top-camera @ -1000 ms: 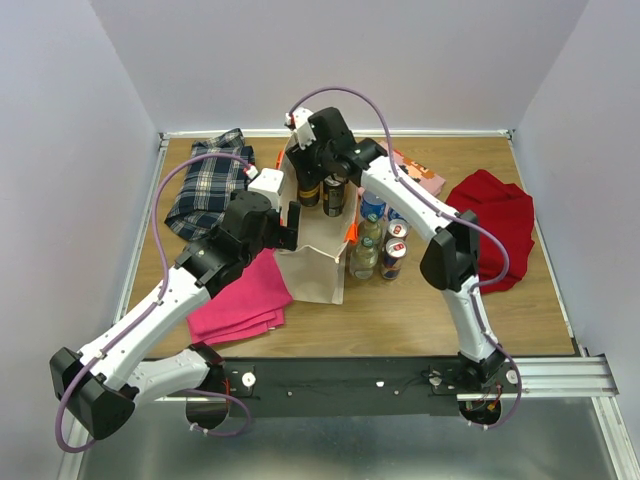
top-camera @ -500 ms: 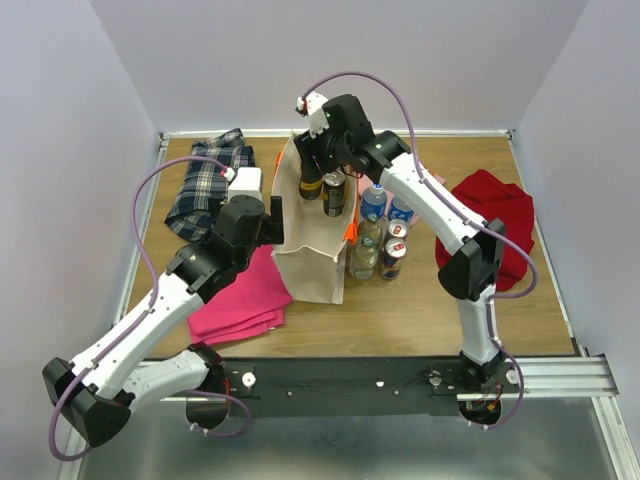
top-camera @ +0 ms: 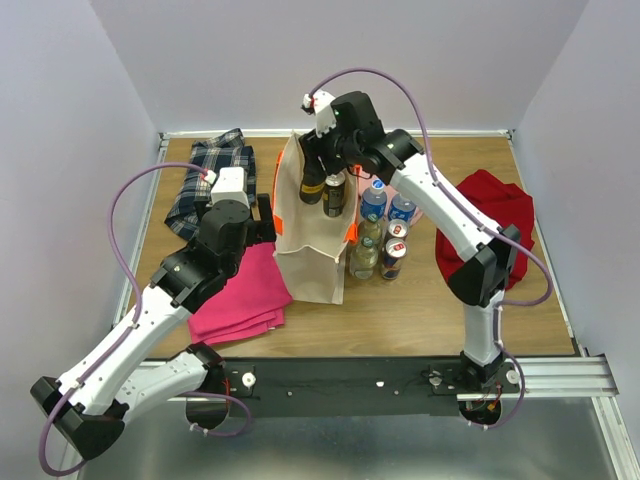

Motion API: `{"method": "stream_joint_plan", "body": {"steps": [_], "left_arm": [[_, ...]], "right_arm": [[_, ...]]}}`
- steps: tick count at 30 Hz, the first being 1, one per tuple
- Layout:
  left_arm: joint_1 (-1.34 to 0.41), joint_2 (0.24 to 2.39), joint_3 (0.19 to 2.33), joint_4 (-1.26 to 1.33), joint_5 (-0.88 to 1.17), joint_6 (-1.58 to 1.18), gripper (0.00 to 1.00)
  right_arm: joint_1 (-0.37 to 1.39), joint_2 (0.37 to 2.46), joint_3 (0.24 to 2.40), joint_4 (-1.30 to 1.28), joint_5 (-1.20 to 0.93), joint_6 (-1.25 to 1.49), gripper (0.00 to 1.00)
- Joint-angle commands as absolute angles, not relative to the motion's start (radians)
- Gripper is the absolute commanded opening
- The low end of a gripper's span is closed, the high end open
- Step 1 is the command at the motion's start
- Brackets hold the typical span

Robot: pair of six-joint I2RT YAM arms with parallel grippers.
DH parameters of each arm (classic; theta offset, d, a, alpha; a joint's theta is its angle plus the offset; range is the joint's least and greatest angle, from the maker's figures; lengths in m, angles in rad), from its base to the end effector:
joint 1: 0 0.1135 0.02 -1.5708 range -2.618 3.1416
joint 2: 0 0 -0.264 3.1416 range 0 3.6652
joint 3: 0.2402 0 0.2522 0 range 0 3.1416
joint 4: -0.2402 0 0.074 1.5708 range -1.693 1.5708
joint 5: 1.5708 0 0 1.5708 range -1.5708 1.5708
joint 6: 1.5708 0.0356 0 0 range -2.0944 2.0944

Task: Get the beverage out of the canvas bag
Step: Take out the drink from the canvas bag, then place the drink at the center of the board.

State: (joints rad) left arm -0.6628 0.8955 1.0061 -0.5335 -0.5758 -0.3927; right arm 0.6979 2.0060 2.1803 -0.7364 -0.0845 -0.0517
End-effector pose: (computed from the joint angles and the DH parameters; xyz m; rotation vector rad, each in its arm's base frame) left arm 0.1590 -0.0995 0.3636 -0.1041 1.9216 -0.1319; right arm 0.3465 0.2945 0.3961 -0.8402 1.9977 0.4665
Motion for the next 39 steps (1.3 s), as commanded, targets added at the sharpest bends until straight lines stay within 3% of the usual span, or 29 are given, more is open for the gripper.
{"method": "stream_joint_plan", "body": {"steps": [1,9,22,39], "left_arm": [[-0.66,0.879,1.02,-0.506,-0.534,-0.388,0.99],[-0.66,0.877,1.015,-0.449,-0.387,-0.334,0.99],[-0.66,0.897,1.023,-0.459,-0.382,-0.328,0.99],[-0.66,0.908,1.032,-0.457,-0.377,-0.331,0.99]], "right_arm": [[0.693,1.898,2.171,-0.698,-0.126,-0.031,0.01],[0.693,1.793,2.132,-0.689,-0.126,-0.023,0.01],[0.693,1.64,2.071,-0.657,-0.097,-0.002,0.01],[0.693,1.41,1.895,-0.626,0.139,0.069,0.01]]}}
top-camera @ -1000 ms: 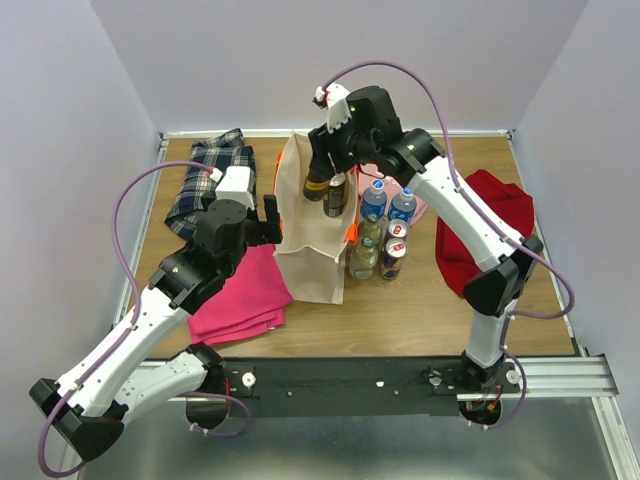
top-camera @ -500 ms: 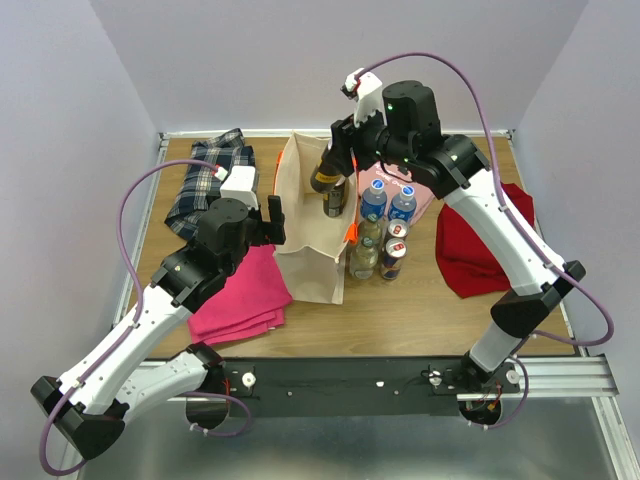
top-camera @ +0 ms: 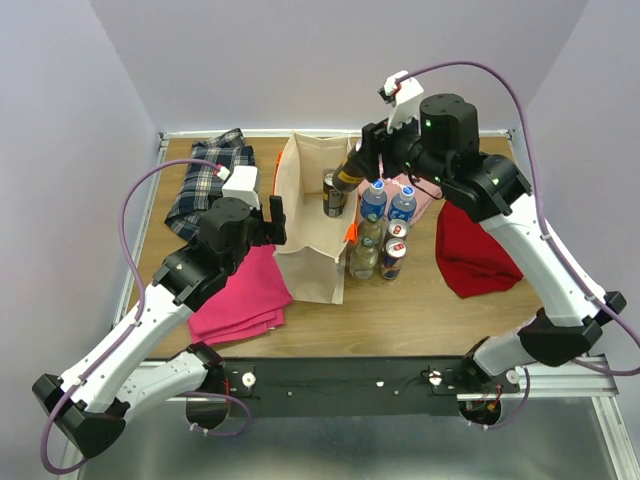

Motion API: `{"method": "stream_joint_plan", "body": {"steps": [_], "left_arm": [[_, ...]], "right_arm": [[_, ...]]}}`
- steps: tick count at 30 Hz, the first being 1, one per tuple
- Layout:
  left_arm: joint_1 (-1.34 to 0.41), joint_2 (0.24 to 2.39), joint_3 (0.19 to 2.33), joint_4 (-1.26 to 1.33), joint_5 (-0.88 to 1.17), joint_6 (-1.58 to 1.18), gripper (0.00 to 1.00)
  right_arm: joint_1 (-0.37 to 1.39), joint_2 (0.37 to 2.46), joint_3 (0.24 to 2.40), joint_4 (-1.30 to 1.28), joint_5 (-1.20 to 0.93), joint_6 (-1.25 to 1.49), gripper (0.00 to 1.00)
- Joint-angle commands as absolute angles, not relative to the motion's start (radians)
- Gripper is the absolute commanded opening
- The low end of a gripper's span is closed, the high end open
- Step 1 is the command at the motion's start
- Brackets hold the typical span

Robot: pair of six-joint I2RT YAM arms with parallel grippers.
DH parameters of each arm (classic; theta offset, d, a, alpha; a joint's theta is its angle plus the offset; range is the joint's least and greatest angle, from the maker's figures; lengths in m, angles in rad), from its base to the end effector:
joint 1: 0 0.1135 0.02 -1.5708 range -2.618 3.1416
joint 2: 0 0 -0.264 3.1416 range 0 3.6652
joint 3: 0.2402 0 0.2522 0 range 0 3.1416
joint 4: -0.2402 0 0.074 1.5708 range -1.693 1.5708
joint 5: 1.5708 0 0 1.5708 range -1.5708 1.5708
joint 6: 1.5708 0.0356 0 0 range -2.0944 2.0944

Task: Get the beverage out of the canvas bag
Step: Place the drink at the center of the board.

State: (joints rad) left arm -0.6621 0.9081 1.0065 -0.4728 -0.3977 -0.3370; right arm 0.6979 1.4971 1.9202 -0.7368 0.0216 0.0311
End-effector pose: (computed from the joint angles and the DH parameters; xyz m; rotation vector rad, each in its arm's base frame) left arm 0.1622 -0.1089 0.3663 0.0502 1.9244 -0.2853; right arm 0.2331 0.1945 0.4983 -0.6117 1.8122 0.4763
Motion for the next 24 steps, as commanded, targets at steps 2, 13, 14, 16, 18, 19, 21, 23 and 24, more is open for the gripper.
{"method": "stream_joint_plan", "body": {"steps": [2,13,14,16,18,19,21,23,24], "left_arm": [[-0.66,0.908,1.031,-0.454,-0.376,-0.334,0.99],[-0.661,0.942,1.045,-0.445,-0.359,-0.333,0.99],[-0.66,0.948,1.045,-0.442,-0.357,-0.33,0.99],[-0.66,0.953,1.048,-0.44,-0.357,-0.328,0.99],[-0.66,0.957,1.048,-0.437,-0.359,-0.33,0.99],[-0.66,0.96,1.048,-0.433,-0.36,-0.328,0.99],[-0.661,0.971,1.055,-0.426,-0.36,-0.333,0.99],[-0.66,0.983,1.065,-0.422,-0.359,-0.336,0.99],[-0.66,0.988,1.072,-0.422,-0.357,-0.334,0.99]], "right_arm": [[0.693,1.382,1.887,-0.643,0.187,0.078,0.01],[0.693,1.243,1.826,-0.79,0.23,0.159,0.01],[0.693,1.23,1.818,-0.813,0.216,0.176,0.01],[0.693,1.197,1.792,-0.839,0.201,0.192,0.01],[0.693,1.177,1.766,-0.885,0.18,0.204,0.01],[0.693,1.161,1.747,-0.896,0.17,0.204,0.01],[0.693,1.135,1.671,-0.897,0.163,0.227,0.01],[0.693,1.096,1.603,-0.884,0.138,0.245,0.01],[0.693,1.083,1.588,-0.881,0.14,0.256,0.01]]}}
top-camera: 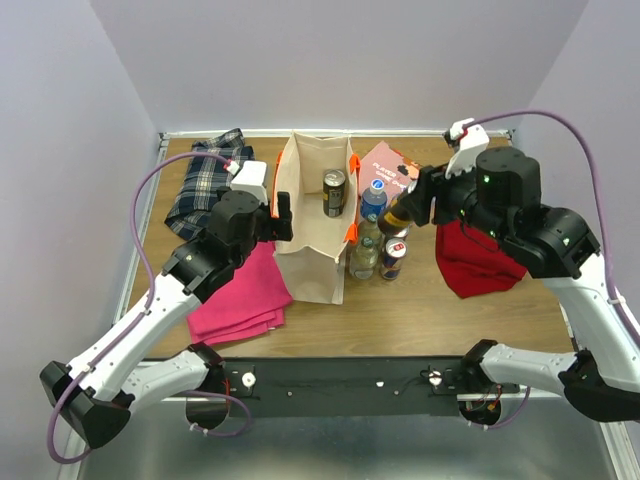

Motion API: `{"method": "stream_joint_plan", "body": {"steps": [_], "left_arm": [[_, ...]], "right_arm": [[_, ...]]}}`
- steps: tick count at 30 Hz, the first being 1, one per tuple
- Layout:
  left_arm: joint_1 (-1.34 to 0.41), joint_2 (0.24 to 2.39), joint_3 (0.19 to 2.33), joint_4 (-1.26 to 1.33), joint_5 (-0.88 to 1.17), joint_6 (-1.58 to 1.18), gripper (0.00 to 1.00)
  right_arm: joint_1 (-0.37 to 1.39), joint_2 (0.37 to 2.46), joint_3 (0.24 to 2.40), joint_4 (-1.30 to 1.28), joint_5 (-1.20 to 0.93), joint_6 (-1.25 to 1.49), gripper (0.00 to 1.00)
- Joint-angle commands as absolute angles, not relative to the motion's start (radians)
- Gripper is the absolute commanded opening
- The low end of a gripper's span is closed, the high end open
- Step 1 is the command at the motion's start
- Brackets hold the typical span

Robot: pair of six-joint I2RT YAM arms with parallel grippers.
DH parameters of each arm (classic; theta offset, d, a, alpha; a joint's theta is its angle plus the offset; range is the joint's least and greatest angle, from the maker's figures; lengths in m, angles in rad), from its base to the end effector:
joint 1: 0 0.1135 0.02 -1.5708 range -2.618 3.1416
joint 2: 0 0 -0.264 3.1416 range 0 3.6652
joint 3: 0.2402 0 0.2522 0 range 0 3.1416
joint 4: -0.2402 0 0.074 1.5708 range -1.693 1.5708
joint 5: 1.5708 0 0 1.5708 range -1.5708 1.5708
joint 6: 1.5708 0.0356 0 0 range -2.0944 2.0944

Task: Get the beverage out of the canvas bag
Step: Place the drink at the center of the board.

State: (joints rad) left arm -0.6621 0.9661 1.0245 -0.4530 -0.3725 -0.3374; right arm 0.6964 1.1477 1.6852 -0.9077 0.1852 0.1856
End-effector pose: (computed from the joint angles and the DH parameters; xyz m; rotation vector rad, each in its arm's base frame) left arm 0.1735 -0.1188 0.3637 0.0728 1.9472 -0.2980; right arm 0.1522 0.1187 0.4917 -0.3731 1.9201 0.4065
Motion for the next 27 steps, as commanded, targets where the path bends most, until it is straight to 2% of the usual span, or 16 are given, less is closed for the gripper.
{"method": "stream_joint_plan", "body": {"steps": [1,15,27], "left_arm": [[-0.66,0.989,1.074,-0.422,-0.357,-0.336,0.99],[-0.66,1.011,1.066,-0.422,-0.342,-0.342,0.99],[-0.66,1.014,1.057,-0.42,-0.341,-0.344,0.99]], "right_arm": [[0.693,1.069,1.571,-0.877,0.14,0.262,0.01],[0.693,1.046,1.441,-0.87,0.058,0.311,0.01],[0.719,1.032,1.316,-0.808,0.103,0.339,0.01]]}}
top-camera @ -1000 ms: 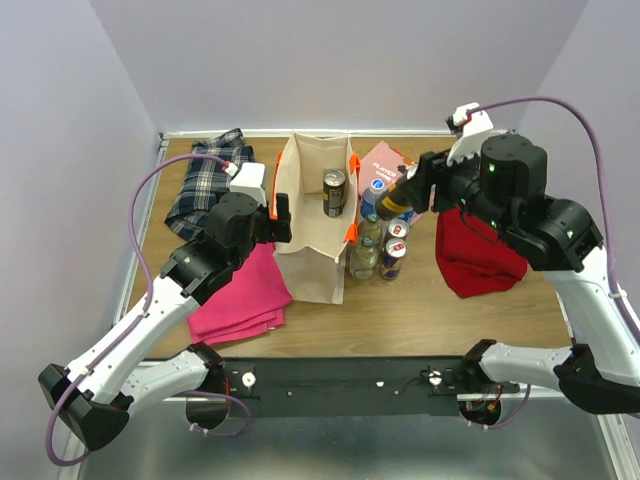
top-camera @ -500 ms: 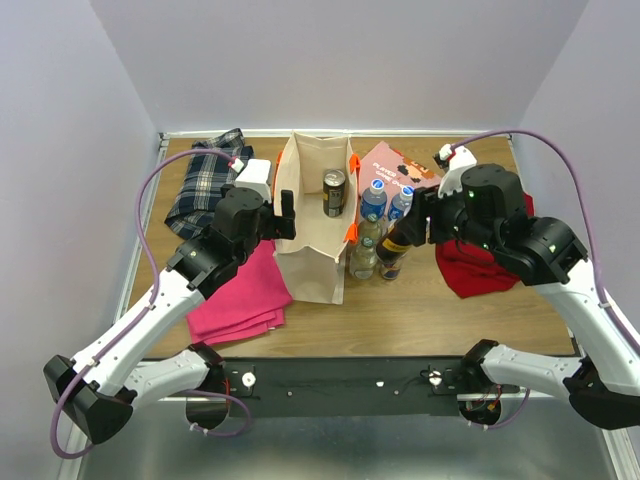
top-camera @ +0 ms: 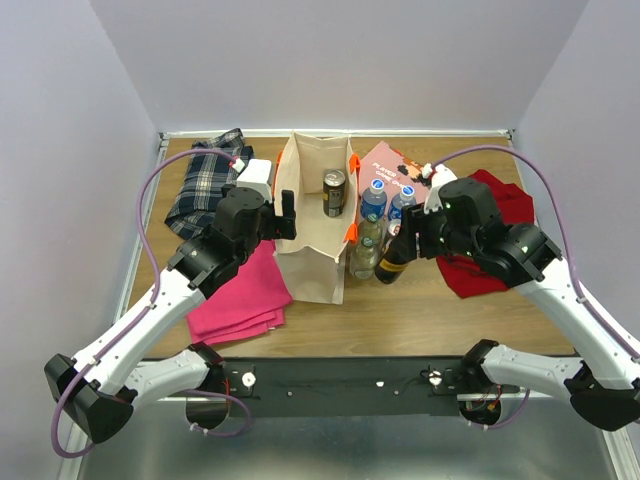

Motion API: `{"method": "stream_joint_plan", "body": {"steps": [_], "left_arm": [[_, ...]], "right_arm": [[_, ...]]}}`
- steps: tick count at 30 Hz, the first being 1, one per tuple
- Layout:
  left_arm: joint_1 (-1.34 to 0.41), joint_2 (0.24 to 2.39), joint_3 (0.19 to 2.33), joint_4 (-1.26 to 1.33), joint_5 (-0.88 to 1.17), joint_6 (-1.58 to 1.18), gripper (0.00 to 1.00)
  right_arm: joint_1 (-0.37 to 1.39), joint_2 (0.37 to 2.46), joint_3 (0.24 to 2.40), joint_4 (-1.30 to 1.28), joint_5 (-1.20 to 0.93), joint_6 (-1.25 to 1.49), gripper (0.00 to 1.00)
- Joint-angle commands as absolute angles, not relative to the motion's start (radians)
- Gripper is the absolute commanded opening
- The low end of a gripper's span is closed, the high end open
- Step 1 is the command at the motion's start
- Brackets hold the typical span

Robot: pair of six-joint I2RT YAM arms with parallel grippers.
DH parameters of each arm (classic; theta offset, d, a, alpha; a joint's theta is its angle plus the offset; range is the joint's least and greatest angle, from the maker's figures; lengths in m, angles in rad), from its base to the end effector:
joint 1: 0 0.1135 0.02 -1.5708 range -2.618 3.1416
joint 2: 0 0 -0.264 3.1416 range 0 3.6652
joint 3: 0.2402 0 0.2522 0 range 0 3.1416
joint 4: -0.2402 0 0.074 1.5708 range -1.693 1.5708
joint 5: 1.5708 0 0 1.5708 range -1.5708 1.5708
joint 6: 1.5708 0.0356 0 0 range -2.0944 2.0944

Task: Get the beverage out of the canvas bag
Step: Place the drink at the center of the board.

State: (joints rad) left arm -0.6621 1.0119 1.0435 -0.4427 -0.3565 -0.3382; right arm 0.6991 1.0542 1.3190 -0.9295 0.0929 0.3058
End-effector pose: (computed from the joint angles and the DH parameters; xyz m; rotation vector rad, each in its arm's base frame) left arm 0.1822 -0.1263 0.3621 0.0875 1.9651 -0.3047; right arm 0.1525 0.1239 0.3976 -0.3929 2.2349 0.4394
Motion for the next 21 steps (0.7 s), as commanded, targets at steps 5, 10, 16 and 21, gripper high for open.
{"method": "stream_joint_plan", "body": {"steps": [5,10,16,21], "left_arm": [[-0.66,1.005,1.049,-0.422,-0.345,-0.351,0.99],[-0.66,1.002,1.048,-0.426,-0.35,-0.348,0.99],[-0.66,0.994,1.04,-0.43,-0.359,-0.345,0.99],[-0.66,0.992,1.031,-0.428,-0.357,-0.351,0.99]], "right_arm": [[0.811,1.072,1.273,-0.795,0.233,0.362,0.01],[0.945,1.112,1.273,-0.762,0.4,0.402,0.01],[1.022,1.131,1.243,-0.744,0.564,0.446,0.01],[1.066,1.147,1.19,-0.716,0.653,0.489,0.01]]}}
